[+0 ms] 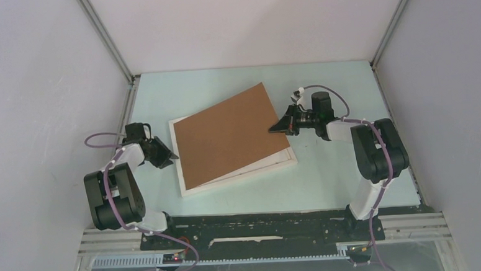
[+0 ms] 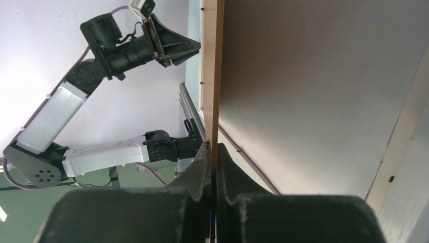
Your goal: Put the photo into the frame
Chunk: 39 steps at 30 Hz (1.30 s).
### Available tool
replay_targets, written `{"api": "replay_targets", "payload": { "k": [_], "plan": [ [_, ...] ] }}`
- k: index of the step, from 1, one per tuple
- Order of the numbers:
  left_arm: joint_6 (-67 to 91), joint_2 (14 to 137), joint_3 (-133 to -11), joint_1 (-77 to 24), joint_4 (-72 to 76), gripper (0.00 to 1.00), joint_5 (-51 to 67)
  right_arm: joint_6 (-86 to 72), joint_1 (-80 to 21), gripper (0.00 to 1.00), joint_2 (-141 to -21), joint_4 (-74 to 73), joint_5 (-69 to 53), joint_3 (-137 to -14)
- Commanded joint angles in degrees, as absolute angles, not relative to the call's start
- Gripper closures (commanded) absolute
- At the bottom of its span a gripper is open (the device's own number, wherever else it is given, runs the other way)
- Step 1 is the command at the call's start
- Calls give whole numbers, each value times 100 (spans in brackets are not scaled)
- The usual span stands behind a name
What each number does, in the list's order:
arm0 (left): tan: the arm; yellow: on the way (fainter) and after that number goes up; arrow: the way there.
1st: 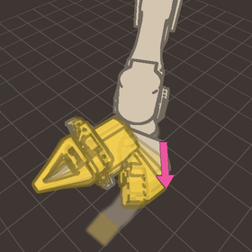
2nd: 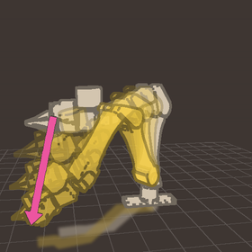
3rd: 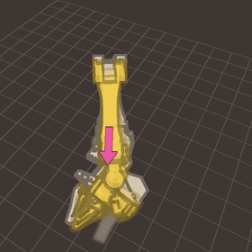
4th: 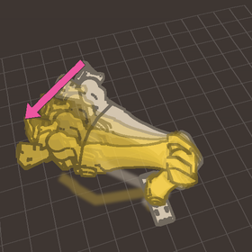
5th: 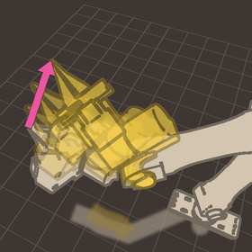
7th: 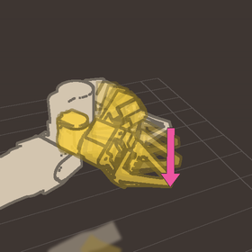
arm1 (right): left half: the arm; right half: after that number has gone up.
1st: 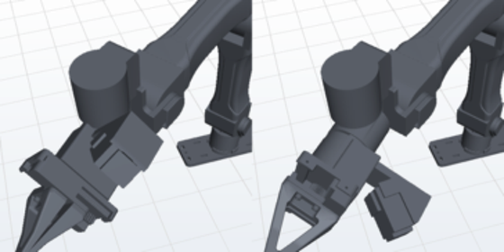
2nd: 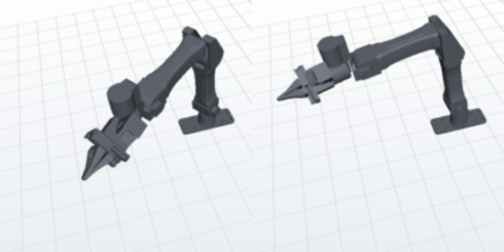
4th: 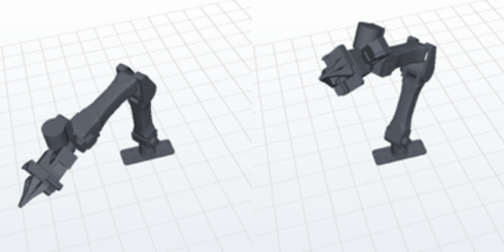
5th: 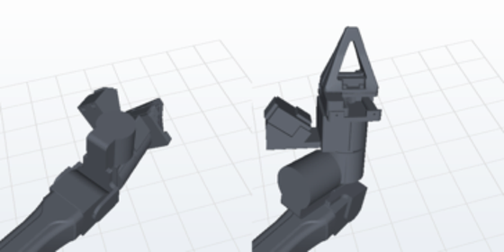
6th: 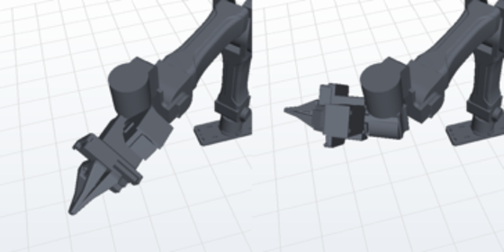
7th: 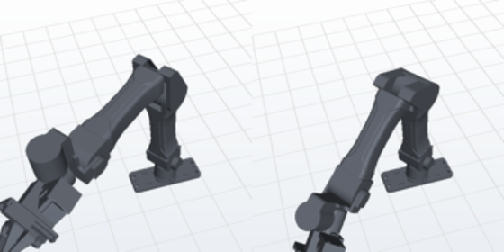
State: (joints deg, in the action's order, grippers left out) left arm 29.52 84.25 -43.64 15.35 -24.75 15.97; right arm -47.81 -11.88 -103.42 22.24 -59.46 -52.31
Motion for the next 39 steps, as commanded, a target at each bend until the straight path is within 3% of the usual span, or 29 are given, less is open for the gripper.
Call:
{"api": "replay_targets", "payload": {
  "k": [1,7,11,12,20,27,28,29,30,39],
  "plan": [
    [2777,8560,-4306,1361,-2532,86,1598,-4348,-1486,100,-10164,2135,-5697,-5338],
    [2827,8572,-4254,1303,-2446,91,1713,-4046,-1671,100,-10145,1924,-5274,-5247],
    [2853,8580,-4245,1290,-2409,93,1736,-3399,-1722,97,-10213,1032,-4883,-5497],
    [2856,8571,-4245,1289,-2408,93,1740,-3224,-1737,89,-10217,733,-4747,-5585],
    [2842,8526,-4251,1286,-2408,96,1712,-2278,-1931,65,-10088,-1262,-3442,-6279],
    [2814,8476,-4263,1290,-2436,96,1687,-1780,-2274,36,-10168,-2617,-1930,-6930],
    [2813,8473,-4263,1286,-2435,96,1681,-1694,-2329,28,-10169,-2806,-1730,-7030],
    [2811,8475,-4269,1285,-2435,96,1680,-1631,-2380,7,-10162,-2964,-1528,-7145],
    [2810,8474,-4271,1288,-2438,96,1671,-1584,-2430,1,-10134,-3126,-1329,-7238],
    [2795,8455,-4279,1291,-2443,97,1655,-1470,-2516,2,-9850,-3683,-867,-7483]
  ]
}}
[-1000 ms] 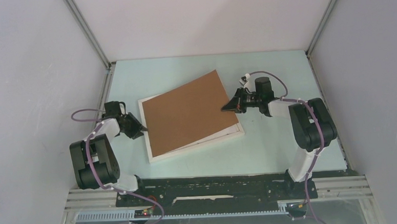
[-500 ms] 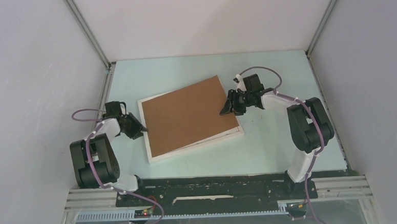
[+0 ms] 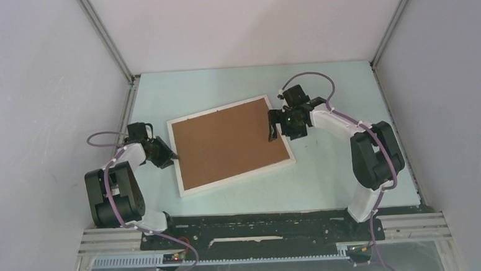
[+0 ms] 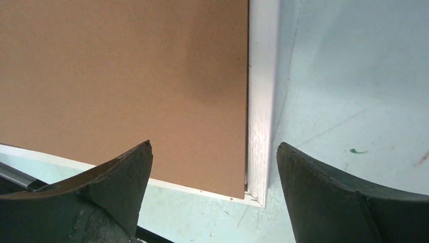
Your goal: Put the photo into the frame
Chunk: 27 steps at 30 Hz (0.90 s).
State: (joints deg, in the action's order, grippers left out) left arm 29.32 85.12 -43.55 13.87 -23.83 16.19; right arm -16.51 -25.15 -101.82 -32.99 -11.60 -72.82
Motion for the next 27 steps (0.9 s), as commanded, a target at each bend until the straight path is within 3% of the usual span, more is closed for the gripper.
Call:
{"api": "replay_targets", "payload": {
  "k": [1,6,11,23,27],
  "plan": [
    [2795,8455,-4280,1285,-2451,97,1653,-1487,-2516,3,-9850,-3705,-926,-7474],
    [2786,8438,-4262,1288,-2452,98,1660,-1721,-2504,15,-9758,-3340,-1409,-7114],
    [2795,8459,-4249,1291,-2452,98,1663,-1887,-2432,19,-9827,-2903,-1808,-6792],
    [2819,8499,-4221,1282,-2385,100,1748,-1942,-2470,62,-9835,-2267,-2455,-6603],
    [2808,8514,-4219,1263,-2374,100,1757,-1911,-2675,66,-9514,-2001,-2296,-6559]
  ]
}}
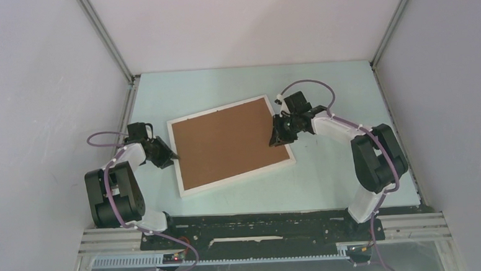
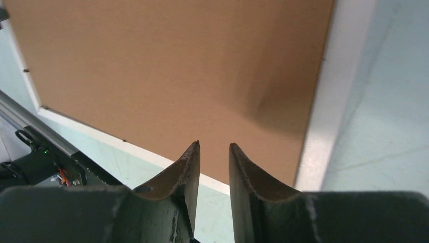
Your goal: Put the photo into the frame
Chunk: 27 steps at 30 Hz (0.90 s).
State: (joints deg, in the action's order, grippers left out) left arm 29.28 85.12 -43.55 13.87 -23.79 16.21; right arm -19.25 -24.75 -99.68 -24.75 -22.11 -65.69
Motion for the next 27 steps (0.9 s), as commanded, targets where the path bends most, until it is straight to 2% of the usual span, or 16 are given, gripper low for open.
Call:
{"api": "replay_targets", "payload": {
  "k": [1,4,6,8,9,11,13,18,27],
  "plan": [
    [2811,8516,-4219,1261,-2375,100,1751,-1948,-2648,66,-9547,-1969,-2329,-6559],
    [2804,8509,-4219,1258,-2377,100,1765,-1971,-2605,68,-9644,-1830,-2546,-6534],
    [2783,8500,-4218,1259,-2397,100,1750,-1974,-2518,65,-9571,-2007,-2252,-6521],
    [2786,8466,-4203,1253,-2388,100,1737,-2017,-2264,41,-9413,-2174,-2048,-6379],
    [2791,8464,-4201,1264,-2382,100,1741,-2017,-2110,35,-9385,-2279,-2065,-6341],
    [2782,8517,-4245,1259,-2380,100,1756,-1958,-1883,31,-9423,-2406,-2260,-6329],
    [2790,8557,-4270,1260,-2382,100,1779,-1942,-1834,30,-9482,-2365,-2459,-6292],
    [2802,8487,-4222,1265,-2373,100,1751,-2158,-1802,39,-9605,-2042,-2744,-6103],
    [2779,8468,-4201,1264,-2397,100,1741,-2157,-1767,40,-9928,-1786,-2884,-6038]
  ]
}}
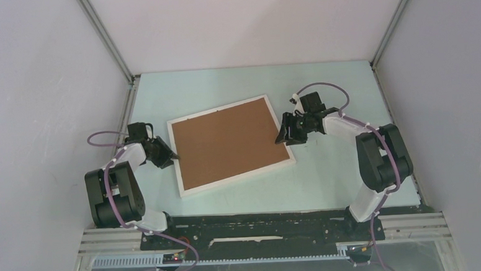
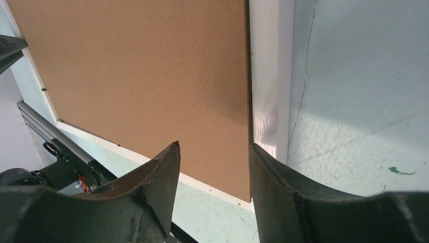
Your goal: Put the photo into the frame
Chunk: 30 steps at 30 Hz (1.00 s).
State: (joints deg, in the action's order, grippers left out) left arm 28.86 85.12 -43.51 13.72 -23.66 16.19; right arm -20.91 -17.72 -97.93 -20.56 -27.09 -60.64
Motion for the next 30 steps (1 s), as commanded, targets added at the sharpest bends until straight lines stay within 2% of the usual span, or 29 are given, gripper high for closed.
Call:
{"api": "replay_targets", "payload": {
  "k": [1,11,14,23,30],
  "plan": [
    [2777,8472,-4201,1265,-2397,100,1741,-2161,-1767,41,-9969,-1754,-2923,-6035],
    [2761,8497,-4214,1248,-2388,100,1747,-2253,-1820,48,-10163,-1249,-3531,-6029],
    [2760,8505,-4223,1227,-2382,100,1740,-2275,-2049,53,-9762,-1042,-3621,-6022],
    [2752,8473,-4201,1202,-2383,100,1734,-2455,-2347,57,-8940,-726,-3503,-6024],
    [2752,8496,-4216,1185,-2373,100,1747,-2050,-2297,60,-9668,-440,-3047,-6022]
  ]
}}
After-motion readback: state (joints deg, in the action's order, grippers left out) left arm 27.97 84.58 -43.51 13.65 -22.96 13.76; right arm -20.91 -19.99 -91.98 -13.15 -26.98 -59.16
